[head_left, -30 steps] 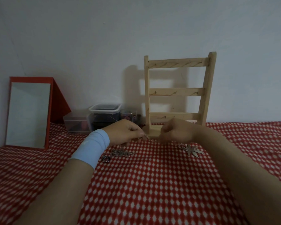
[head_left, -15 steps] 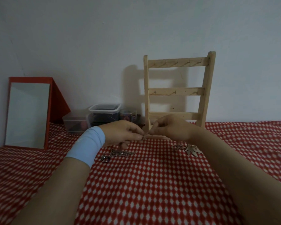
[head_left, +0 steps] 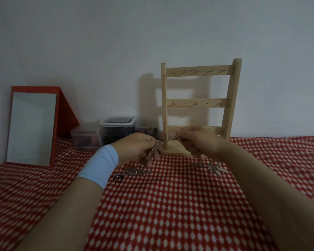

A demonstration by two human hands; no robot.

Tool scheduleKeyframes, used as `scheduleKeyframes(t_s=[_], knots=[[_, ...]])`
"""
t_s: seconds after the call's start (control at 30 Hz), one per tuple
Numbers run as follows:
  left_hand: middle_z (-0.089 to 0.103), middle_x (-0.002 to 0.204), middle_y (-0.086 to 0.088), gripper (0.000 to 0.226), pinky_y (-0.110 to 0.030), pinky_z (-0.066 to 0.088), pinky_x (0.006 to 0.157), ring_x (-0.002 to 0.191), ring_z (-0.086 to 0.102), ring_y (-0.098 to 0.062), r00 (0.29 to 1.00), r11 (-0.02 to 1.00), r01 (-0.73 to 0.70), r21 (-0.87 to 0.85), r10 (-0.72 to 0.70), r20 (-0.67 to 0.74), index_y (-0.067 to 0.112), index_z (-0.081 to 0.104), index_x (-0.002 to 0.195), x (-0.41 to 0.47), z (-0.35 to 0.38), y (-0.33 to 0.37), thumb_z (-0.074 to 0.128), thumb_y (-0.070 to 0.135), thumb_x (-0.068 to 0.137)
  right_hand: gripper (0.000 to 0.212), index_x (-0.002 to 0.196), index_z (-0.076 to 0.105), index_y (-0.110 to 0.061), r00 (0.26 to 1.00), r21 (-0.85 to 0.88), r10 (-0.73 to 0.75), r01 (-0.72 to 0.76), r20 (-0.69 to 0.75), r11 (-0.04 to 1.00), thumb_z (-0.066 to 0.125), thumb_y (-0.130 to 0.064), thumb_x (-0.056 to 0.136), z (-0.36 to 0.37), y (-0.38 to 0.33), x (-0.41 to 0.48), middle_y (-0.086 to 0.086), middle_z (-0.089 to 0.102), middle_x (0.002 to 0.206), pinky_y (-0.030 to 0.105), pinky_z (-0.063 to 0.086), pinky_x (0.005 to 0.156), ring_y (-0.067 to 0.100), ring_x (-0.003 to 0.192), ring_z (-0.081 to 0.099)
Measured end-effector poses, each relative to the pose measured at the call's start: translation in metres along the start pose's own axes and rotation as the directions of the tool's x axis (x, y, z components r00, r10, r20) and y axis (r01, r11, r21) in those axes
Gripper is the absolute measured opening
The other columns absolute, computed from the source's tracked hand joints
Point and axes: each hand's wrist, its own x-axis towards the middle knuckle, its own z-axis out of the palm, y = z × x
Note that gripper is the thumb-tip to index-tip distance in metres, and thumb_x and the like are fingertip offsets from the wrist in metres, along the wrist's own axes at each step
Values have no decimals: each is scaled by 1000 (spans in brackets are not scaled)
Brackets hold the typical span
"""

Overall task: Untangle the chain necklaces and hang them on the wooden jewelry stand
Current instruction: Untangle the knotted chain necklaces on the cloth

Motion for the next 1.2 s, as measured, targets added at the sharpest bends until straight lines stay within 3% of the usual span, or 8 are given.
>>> scheduleKeyframes(t_s=[0.23,0.43,0.53,0.6,0.73,0.83,1.07,1.2], knots=[[36,54,4,24,-20,30,40,40,27,-7,998,983,53,-174,-55,-5,10,59,99,2,-6,-2,40,23,105,35,82,76,-17,992,-340,-28,-15,-121,940,64,-47,94,-11,-2,-4,-2,43,48,25,36,45,13,43,35],[60,63,8,18,-21,46,55,52,51,-6,1000,969,12,249,-10,-9,17,69,104,3,-5,0,55,27,99,31,64,71,-21,994,-565,74,-105,-77,818,66,-31,93,-15,-4,-3,-8,66,65,27,47,70,11,69,60],[58,57,11,20,-19,45,55,48,49,-3,999,964,-16,265,23,-25,17,69,102,5,-1,2,53,27,100,14,95,77,-29,994,-634,110,-70,24,770,63,-34,94,-1,-5,-2,-12,73,105,35,47,97,9,102,62],[49,56,5,22,-21,44,53,47,42,-8,999,969,-43,244,45,-6,14,68,104,6,2,2,51,26,101,28,122,68,-28,996,-530,58,-10,75,848,60,-30,96,15,-5,0,-8,67,126,38,43,106,11,115,59],[43,51,9,17,-25,41,52,44,38,-6,995,975,-61,213,76,-63,15,63,109,8,2,2,51,23,101,23,109,70,-17,963,-62,86,-72,255,995,48,-10,103,31,-3,1,8,71,90,29,54,75,21,80,67],[46,48,11,13,-26,37,47,41,38,-7,992,974,-26,224,52,-113,17,57,110,9,-3,2,56,20,98,44,73,74,-35,977,-205,90,-50,191,978,49,-22,106,25,0,3,-4,52,62,27,39,54,12,54,43],[62,67,3,26,-24,47,54,51,53,-12,993,886,-40,461,85,-77,14,67,91,4,-6,6,49,30,101,18,92,70,-26,997,-368,16,13,74,930,56,-26,104,21,-7,-1,-29,64,58,2,37,47,-16,50,56],[61,66,-2,41,-25,47,55,51,51,-17,992,895,-37,444,86,-92,7,58,81,4,-7,5,40,36,104,16,95,78,-19,1000,-326,-10,6,-11,945,64,-22,99,19,-3,3,-18,75,79,6,46,61,-11,69,66]])
